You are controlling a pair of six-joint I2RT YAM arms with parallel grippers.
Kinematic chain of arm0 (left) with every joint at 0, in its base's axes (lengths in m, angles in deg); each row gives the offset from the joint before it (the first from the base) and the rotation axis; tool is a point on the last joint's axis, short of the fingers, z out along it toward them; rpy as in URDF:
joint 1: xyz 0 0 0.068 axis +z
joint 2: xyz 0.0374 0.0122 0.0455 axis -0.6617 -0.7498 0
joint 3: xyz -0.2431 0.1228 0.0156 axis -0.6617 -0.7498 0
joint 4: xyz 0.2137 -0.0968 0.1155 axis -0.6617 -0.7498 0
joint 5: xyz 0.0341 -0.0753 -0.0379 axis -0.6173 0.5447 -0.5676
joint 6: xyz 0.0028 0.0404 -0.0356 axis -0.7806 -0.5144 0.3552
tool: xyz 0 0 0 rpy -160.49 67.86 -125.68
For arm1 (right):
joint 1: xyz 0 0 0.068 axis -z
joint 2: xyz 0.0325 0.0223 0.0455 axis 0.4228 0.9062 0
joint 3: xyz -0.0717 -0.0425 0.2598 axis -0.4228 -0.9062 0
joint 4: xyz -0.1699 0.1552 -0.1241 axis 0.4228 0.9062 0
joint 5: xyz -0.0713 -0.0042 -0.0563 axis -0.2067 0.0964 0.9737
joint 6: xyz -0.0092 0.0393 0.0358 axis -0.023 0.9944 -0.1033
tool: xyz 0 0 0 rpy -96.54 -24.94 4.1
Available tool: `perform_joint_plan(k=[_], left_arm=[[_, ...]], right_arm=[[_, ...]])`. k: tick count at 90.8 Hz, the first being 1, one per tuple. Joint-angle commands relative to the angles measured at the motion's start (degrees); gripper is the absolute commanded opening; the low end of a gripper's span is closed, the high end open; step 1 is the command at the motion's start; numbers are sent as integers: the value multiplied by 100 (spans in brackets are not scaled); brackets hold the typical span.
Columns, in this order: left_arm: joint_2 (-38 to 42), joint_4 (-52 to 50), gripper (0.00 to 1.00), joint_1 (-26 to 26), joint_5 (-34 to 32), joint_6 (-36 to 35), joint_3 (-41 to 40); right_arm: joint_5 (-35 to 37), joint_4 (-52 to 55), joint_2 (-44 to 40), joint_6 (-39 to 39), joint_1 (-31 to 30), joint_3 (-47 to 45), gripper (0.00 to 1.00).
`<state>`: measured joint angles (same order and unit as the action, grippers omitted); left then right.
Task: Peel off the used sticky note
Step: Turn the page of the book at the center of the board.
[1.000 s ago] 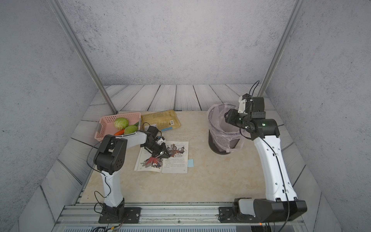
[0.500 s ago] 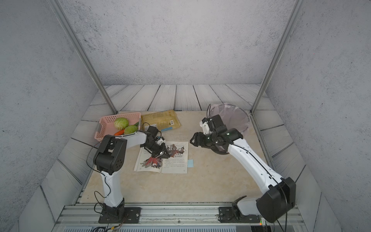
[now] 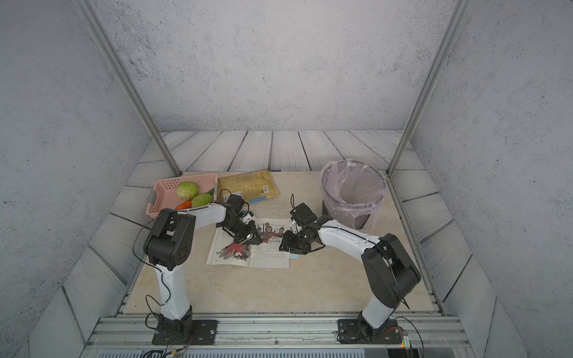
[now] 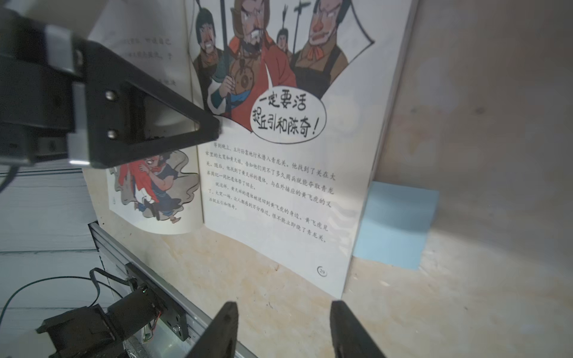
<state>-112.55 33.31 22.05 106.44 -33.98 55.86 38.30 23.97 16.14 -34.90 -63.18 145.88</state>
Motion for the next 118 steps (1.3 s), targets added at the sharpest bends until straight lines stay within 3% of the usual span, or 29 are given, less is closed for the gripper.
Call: perform_joint_plan(k=[1, 13, 22, 32, 69, 118], left_arm=[[36, -231, 18, 13, -183, 30, -122], [34, -220, 18, 17, -174, 30, -134], [35, -218, 18, 13, -174, 35, -119], [45, -218, 18, 13, -166, 35, -143], [52, -202, 18, 13, -174, 30, -171], [198, -200, 18, 20, -24, 86, -146]], right_arm=[[-30, -227, 281, 54, -8, 9, 52], [4, -189, 636, -33, -10, 233, 50], [21, -136, 860, -96, -6, 358, 40], [105, -71, 1048, -130, 0, 436, 39], [682, 537, 1011, -424, 16, 628, 43], [-106, -104, 1385, -125, 20, 521, 50]])
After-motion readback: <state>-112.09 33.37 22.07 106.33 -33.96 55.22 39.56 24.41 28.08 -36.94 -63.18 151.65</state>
